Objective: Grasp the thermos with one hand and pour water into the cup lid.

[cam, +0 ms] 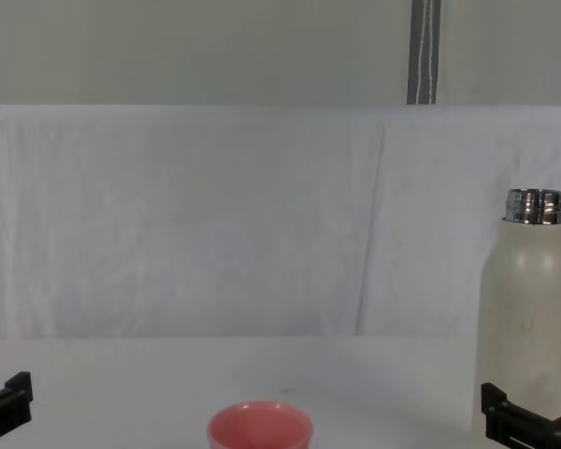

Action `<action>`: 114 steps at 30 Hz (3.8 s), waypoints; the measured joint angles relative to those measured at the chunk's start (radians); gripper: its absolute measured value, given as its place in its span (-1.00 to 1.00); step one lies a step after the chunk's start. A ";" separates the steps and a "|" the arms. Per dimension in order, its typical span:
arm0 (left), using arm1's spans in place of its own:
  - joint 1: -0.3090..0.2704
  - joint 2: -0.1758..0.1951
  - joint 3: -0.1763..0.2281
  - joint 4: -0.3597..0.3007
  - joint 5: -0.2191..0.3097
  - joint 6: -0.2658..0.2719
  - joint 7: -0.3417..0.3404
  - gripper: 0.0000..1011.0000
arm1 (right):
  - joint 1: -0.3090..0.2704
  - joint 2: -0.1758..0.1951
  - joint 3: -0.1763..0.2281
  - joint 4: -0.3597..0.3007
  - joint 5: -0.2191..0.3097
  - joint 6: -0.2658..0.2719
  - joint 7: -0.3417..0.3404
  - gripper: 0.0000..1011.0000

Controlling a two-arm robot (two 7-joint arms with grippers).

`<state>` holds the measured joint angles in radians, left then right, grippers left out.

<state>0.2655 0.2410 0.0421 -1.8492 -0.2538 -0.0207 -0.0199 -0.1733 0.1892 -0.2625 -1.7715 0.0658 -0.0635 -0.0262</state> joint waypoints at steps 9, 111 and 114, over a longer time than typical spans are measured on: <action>0.000 0.000 0.000 0.000 0.000 0.000 0.000 0.98 | 0.000 0.000 0.000 0.000 0.000 0.000 0.000 0.98; 0.000 0.000 0.000 0.000 0.000 0.000 0.000 0.98 | 0.000 0.000 0.000 0.000 0.000 0.000 0.000 0.98; 0.000 0.000 0.000 0.000 0.000 0.000 0.000 0.98 | 0.000 -0.001 0.001 0.000 0.000 0.000 0.002 0.98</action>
<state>0.2655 0.2410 0.0421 -1.8492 -0.2538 -0.0207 -0.0199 -0.1733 0.1882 -0.2613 -1.7712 0.0660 -0.0639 -0.0238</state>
